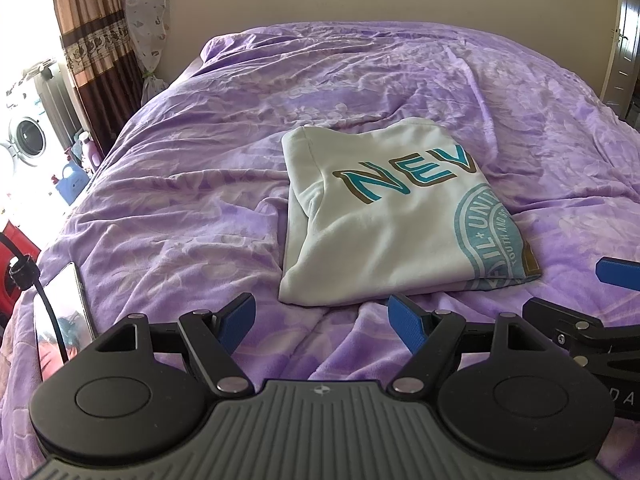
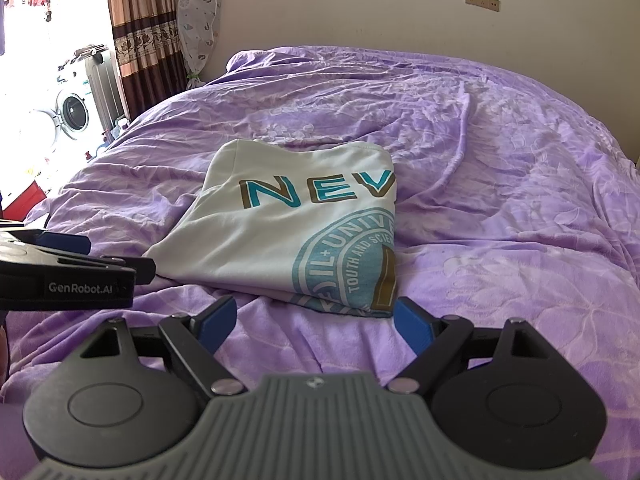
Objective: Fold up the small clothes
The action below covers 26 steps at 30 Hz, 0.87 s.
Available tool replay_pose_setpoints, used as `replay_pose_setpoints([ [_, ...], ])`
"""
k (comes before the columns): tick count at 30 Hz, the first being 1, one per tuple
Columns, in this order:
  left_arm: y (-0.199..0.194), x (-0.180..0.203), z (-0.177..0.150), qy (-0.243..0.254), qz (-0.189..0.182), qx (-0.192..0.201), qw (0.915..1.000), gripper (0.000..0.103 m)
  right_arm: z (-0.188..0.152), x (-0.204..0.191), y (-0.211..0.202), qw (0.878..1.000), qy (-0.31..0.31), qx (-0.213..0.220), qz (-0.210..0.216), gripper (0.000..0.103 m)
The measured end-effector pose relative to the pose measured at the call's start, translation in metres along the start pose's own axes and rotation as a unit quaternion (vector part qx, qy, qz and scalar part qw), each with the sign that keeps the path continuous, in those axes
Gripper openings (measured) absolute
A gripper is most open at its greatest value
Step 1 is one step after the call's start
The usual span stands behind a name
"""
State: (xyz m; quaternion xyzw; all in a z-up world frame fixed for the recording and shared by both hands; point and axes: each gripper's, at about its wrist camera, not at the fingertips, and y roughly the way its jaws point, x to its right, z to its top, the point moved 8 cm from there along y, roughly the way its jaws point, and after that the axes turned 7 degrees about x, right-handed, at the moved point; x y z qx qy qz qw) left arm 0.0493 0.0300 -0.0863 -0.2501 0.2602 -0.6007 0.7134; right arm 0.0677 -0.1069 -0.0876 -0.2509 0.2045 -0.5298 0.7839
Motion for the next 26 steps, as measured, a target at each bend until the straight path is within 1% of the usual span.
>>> replay_pose_setpoints([
  [9, -0.0043, -0.002, 0.0036, -0.001, -0.007, 0.013, 0.9999, 0.088, -0.0002, -0.0003, 0.0002, 1.0, 0.001, -0.001, 0.0, 0.082],
  [20, -0.0048, -0.0019, 0.0037, -0.003, -0.011, 0.013, 0.9998, 0.089, 0.0, -0.0008, 0.0002, 1.0, 0.0, 0.0, 0.0, 0.082],
  [26, -0.0082, 0.0017, 0.0044, 0.002, -0.018, 0.022, 0.9996, 0.089, -0.0001, -0.001, 0.0002, 1.0, 0.0, 0.0, 0.0, 0.082],
])
